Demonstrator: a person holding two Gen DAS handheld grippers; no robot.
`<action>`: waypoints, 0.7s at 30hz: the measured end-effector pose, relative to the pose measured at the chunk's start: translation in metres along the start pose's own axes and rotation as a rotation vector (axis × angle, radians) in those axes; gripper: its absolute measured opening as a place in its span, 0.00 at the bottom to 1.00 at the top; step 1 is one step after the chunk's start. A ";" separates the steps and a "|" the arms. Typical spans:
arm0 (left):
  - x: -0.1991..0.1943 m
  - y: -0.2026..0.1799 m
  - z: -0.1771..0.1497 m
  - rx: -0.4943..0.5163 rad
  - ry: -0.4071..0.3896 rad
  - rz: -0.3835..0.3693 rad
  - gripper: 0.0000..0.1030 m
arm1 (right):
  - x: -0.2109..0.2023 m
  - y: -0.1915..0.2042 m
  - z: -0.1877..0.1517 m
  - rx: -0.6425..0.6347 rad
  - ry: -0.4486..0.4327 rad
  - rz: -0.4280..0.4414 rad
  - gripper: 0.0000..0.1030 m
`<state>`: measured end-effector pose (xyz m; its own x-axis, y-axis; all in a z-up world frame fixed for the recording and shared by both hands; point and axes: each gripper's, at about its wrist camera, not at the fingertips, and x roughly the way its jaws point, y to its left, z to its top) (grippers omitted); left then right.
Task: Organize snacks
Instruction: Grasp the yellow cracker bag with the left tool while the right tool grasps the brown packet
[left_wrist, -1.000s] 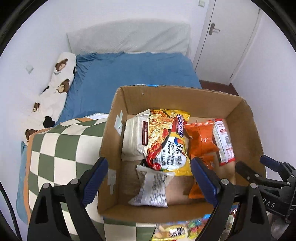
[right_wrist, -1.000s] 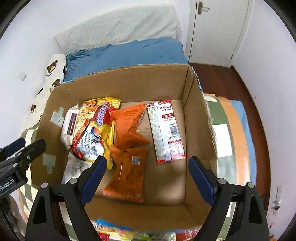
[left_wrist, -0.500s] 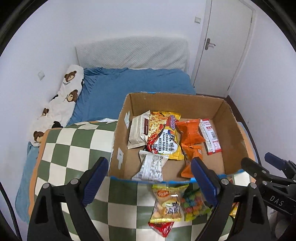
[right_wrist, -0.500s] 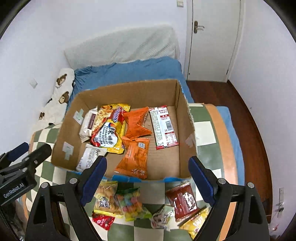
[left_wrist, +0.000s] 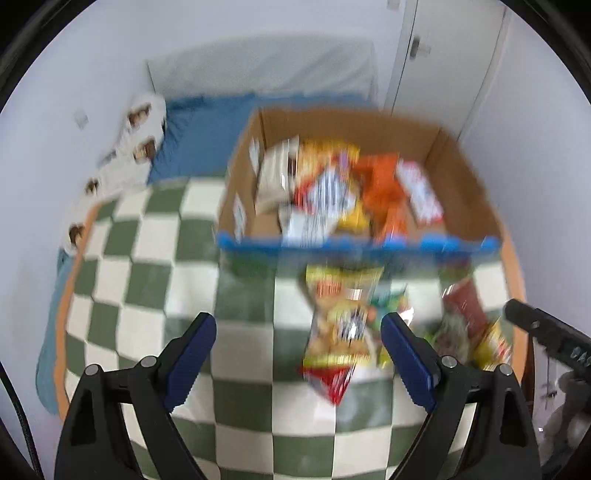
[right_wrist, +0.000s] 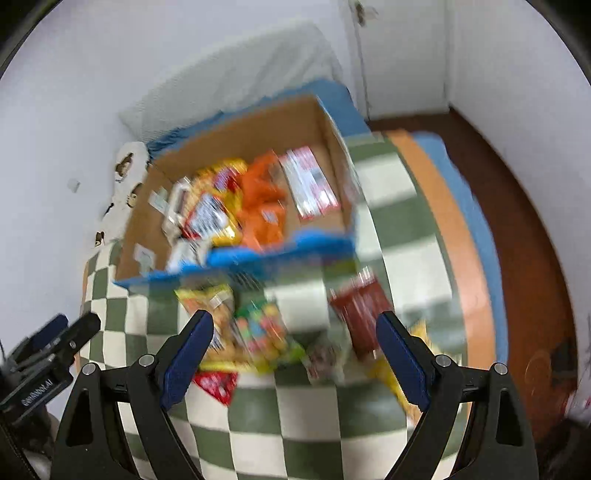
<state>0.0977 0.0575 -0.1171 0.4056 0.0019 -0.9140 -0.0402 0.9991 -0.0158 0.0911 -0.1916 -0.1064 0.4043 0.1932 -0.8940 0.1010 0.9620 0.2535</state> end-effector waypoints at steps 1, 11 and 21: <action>0.016 -0.001 -0.004 0.001 0.044 -0.003 0.89 | 0.008 -0.010 -0.007 0.025 0.025 0.001 0.89; 0.118 -0.046 0.004 0.087 0.248 -0.002 0.89 | 0.069 -0.059 -0.010 0.086 0.116 -0.052 0.89; 0.158 -0.059 0.011 0.083 0.294 -0.044 0.44 | 0.149 -0.056 0.020 -0.123 0.305 -0.139 0.70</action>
<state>0.1743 -0.0008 -0.2562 0.1231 -0.0415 -0.9915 0.0514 0.9981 -0.0354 0.1635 -0.2201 -0.2461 0.1021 0.0893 -0.9908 0.0180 0.9956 0.0916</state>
